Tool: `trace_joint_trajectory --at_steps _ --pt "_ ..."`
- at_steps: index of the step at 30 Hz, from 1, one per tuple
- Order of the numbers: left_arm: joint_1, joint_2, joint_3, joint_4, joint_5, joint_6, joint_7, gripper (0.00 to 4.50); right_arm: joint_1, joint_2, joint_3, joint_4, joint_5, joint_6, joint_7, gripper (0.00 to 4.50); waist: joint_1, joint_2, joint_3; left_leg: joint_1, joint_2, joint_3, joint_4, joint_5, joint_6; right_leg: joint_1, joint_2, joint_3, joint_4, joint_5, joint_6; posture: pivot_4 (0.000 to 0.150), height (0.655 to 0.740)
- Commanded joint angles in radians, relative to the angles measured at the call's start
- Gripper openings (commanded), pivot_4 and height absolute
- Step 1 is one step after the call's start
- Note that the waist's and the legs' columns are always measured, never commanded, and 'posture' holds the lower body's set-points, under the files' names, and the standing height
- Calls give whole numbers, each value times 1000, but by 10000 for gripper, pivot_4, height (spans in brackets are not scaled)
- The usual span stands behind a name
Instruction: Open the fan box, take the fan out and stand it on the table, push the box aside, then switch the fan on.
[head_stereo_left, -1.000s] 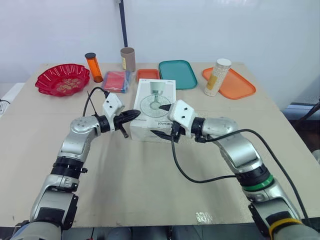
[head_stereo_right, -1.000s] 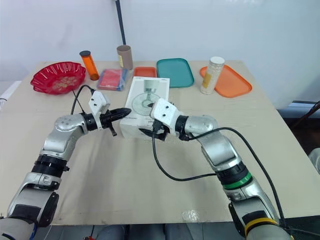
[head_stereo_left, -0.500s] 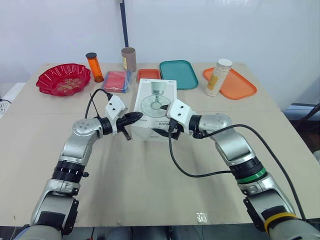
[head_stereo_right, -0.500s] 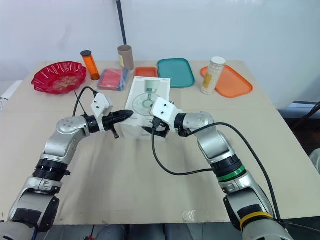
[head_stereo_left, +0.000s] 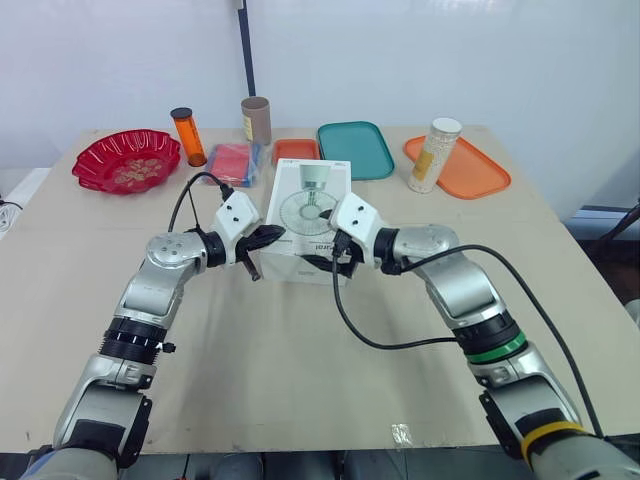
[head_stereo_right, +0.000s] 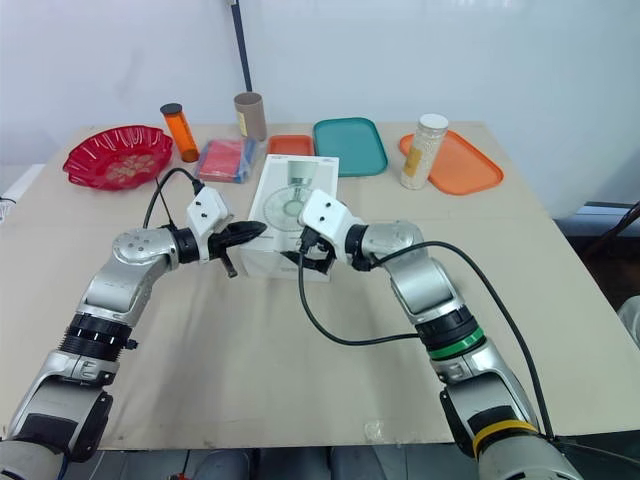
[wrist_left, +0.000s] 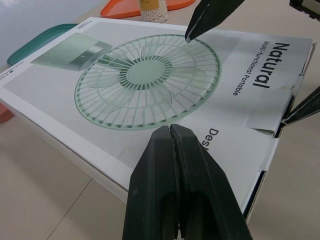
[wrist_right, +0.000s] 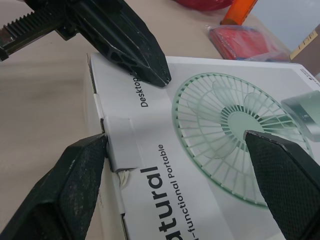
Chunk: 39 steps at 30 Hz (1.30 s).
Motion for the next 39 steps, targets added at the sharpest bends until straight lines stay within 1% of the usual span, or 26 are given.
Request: trace_joint_trajectory --at_steps 1,12,15,20,23,27,36,39 --pt "34 6 -35 25 34 20 -7 1030 -45 1 -64 -7 -3 -4 -46 45000 0 0 0 0 0 0 0 0 0 0 0 0 0 0 0 1500 7400" --pt "36 -1 -38 28 33 11 -15 1030 -91 -1 -117 72 -23 -19 -122 45000 0 1 -1 0 0 0 0 0 0 0 0 0 0 0 0 1500 7400" --pt "33 1 -35 32 35 7 -13 1030 -86 -6 -134 57 0 -9 -114 45000 0 1 -1 0 0 0 -1 0 0 0 0 0 0 0 0 1500 7400" --pt "22 11 -22 18 24 22 -18 1030 -4 -36 -188 -95 133 60 -11 45000 0 1 -1 0 0 0 -1 0 0 0 0 0 0 0 0 1500 7400" --pt "12 20 -4 2 0 47 -32 1030 86 -71 -206 -221 216 108 50 45000 0 1 -1 0 0 0 -1 0 0 0 0 0 0 0 0 1500 7400" --pt "10 34 -8 9 11 41 -39 1030 164 -103 -205 -311 268 143 77 45000 -4 1 -1 0 0 0 0 0 1 0 0 0 0 0 0 1500 7400" --pt "7 43 -13 -3 10 41 -55 1030 243 -115 -134 -301 234 130 71 45000 -4 1 -1 0 0 0 -1 0 1 0 0 0 0 0 1 1500 7400" --pt "-10 48 -9 10 12 35 -60 1030 274 -127 -126 -313 252 129 98 45000 -4 1 -1 0 0 0 -1 0 1 0 0 0 0 -1 1 1500 7400"
